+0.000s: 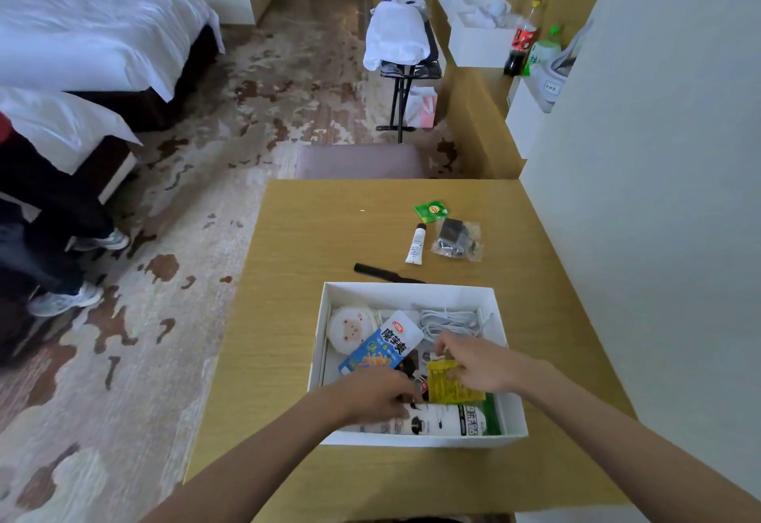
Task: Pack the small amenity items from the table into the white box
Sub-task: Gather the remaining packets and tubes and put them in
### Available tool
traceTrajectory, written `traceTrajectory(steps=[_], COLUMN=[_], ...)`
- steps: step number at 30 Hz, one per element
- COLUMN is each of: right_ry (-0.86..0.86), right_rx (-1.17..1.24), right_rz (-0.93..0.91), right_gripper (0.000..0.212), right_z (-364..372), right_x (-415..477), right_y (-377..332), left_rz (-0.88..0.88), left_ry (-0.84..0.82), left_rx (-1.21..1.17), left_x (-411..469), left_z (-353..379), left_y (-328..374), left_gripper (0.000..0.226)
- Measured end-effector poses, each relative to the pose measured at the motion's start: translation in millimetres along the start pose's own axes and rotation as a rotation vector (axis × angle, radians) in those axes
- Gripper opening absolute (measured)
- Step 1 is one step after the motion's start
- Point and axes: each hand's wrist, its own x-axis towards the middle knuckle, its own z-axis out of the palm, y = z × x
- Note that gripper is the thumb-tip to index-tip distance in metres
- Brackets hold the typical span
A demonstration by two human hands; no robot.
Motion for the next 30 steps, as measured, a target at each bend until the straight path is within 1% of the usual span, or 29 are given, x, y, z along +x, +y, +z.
traceTrajectory(steps=[5,8,11,13,16,18,19,21,23,24,27,30], right_ry=[-0.001,-0.011,-0.07,-0.064,-0.029,-0.052,-0.086,-0.157,-0.17,-0.164,-0.178,-0.196], right_rx=[0.03,-0.017,-0.104,-0.134,-0.118,-0.081,-0.11,-0.264,-0.416,-0.446,-0.394,-0.348], right_rz=[0.043,0.046,0.051,0.065,0.079,0.071,0.064,0.062,0.052,0.059,0.116,0.146], right_gripper=[0.021,0.021,0.026,0.031,0.028,0.024,0.023,0.019,0.008,0.006,0.015,0.036], right_z=[-7,-6,1,3,-3,-10,-12,-8,4,9,11,1], right_x=[-1,-1,0,0,0,0,0,0,1,0,-4,-8], right_y=[8,7,5,5,7,5,3,-4,-9,-11,-11,-10], left_rz=[-0.018,-0.008,0.0,0.02,0.04,0.044,0.046,0.056,0.065,0.069,0.085,0.11], left_ry=[0.007,-0.001,-0.014,-0.012,-0.02,-0.034,-0.043,-0.06,-0.08,-0.09,-0.118,-0.129], left_rx=[-0.169,-0.224,-0.221,-0.192,-0.166,-0.164,-0.166,-0.165,-0.159,-0.156,-0.133,-0.107], left_x=[0,2,6,8,10,12,12,13,13,14,16,18], left_z=[-6,-8,-9,-9,-9,-10,-11,-11,-12,-13,-15,-21], left_y=[-4,-6,-9,-11,-11,-12,-13,-15,-16,-17,-18,-19], left_gripper=[0.031,0.033,0.03,0.026,0.022,0.022,0.022,0.023,0.022,0.022,0.023,0.021])
